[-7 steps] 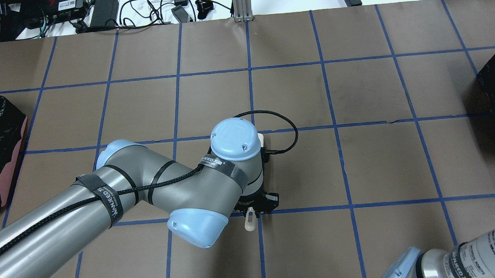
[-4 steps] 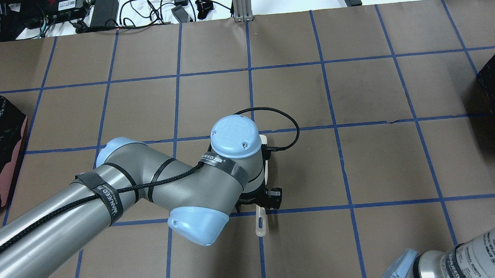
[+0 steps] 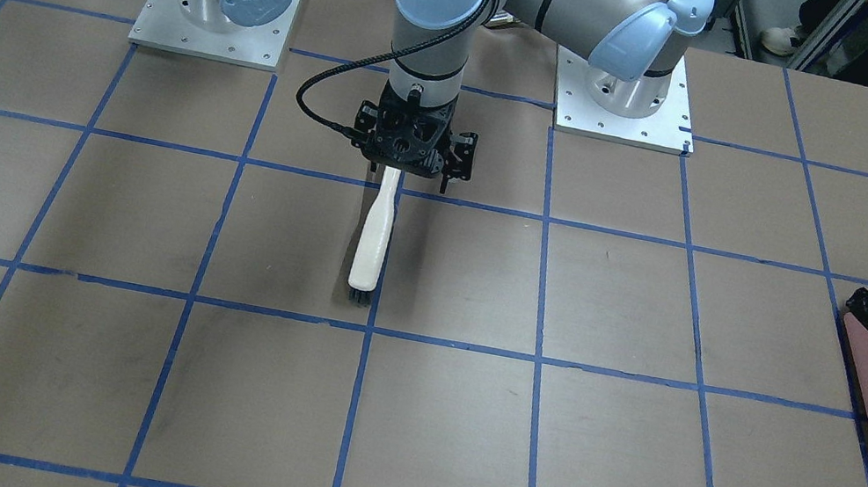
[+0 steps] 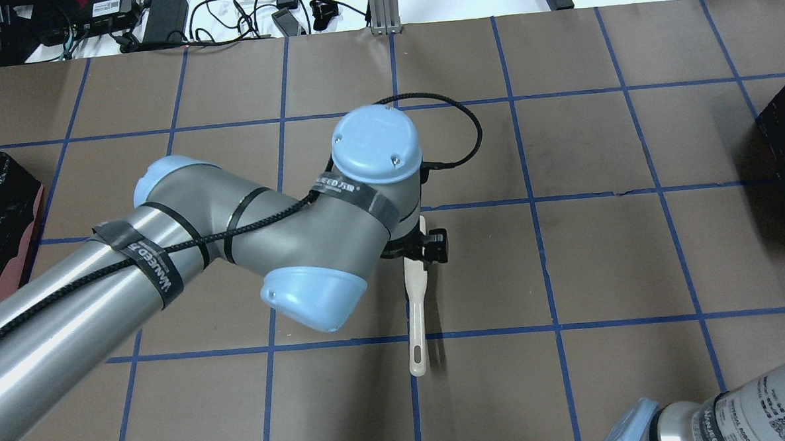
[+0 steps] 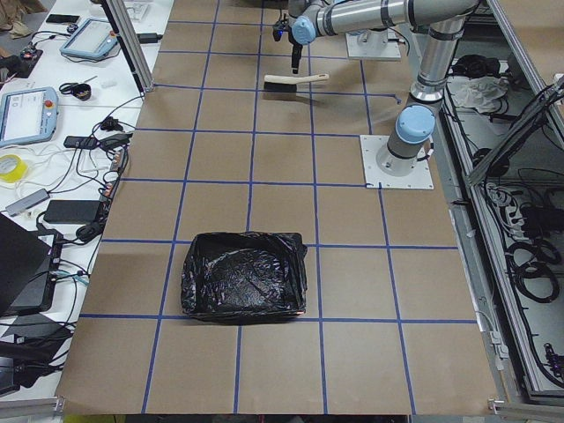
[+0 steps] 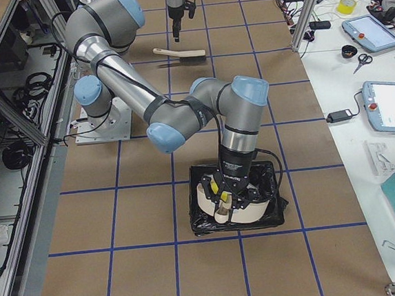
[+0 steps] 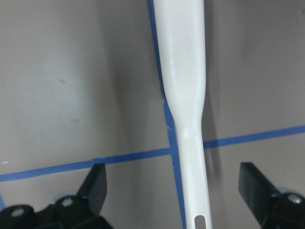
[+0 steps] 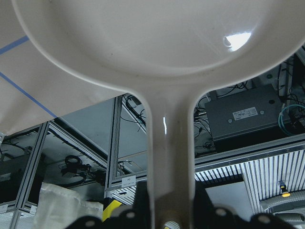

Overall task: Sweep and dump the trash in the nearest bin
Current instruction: 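Lower the brush onto the table and release it with the left gripper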

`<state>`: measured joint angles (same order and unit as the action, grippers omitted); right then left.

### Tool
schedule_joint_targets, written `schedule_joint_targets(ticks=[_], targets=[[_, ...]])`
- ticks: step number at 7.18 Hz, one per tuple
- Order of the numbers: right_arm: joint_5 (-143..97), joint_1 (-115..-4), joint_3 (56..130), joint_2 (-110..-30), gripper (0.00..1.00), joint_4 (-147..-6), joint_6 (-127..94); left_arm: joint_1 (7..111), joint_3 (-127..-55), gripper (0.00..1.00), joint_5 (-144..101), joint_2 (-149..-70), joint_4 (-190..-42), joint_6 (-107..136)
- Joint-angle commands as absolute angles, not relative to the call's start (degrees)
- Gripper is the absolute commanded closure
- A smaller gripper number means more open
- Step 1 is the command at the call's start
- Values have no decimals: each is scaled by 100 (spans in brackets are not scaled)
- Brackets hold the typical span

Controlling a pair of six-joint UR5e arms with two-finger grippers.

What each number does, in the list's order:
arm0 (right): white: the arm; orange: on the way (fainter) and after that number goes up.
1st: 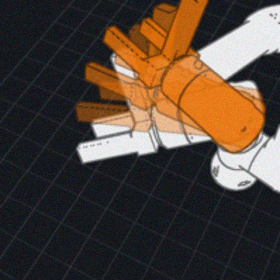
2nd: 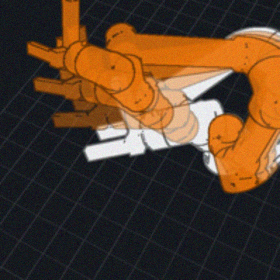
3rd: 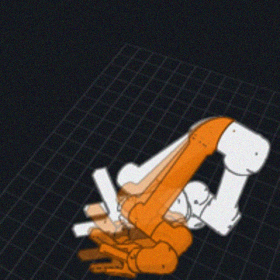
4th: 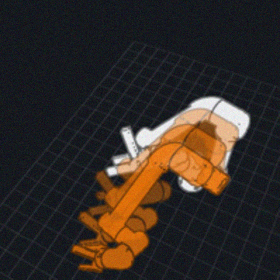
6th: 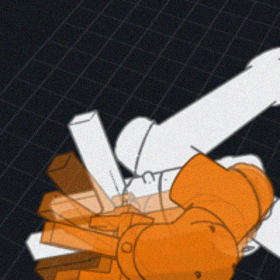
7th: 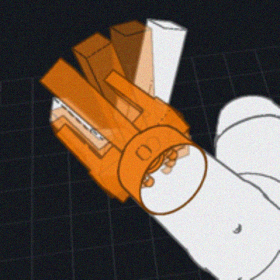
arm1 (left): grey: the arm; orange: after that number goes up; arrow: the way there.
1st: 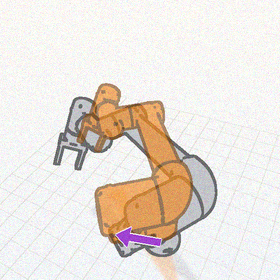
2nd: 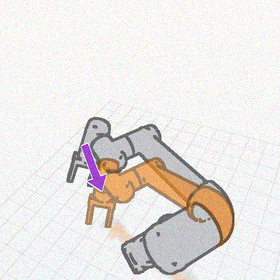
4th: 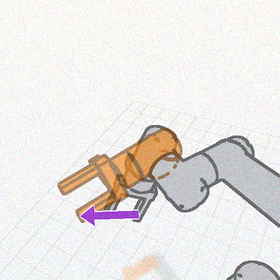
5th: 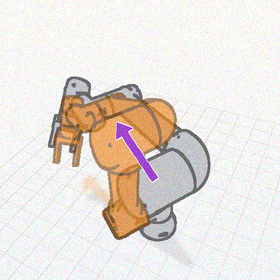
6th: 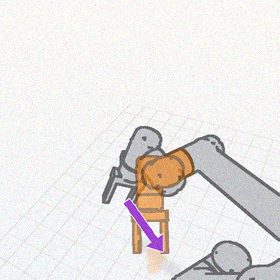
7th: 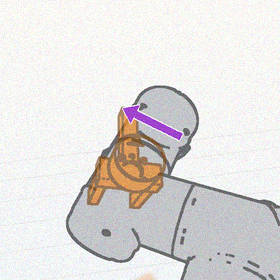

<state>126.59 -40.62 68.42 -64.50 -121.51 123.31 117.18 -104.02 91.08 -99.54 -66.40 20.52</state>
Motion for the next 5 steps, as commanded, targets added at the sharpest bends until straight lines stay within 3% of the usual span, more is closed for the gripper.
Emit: schedule_joint_targets(ticks=[1,3,5], targets=[[12796,-4069,6899,-6442,100,-12708,12349,10947,-9654,0,9124,-9932,-7126,1987],[12858,-4069,6917,-6469,100,-12727,12349,10068,-9038,0,9176,-9801,-7738,718],[12937,-4078,6874,-6477,100,-12665,12366,8857,-8974,0,8897,-9704,-7796,135]])
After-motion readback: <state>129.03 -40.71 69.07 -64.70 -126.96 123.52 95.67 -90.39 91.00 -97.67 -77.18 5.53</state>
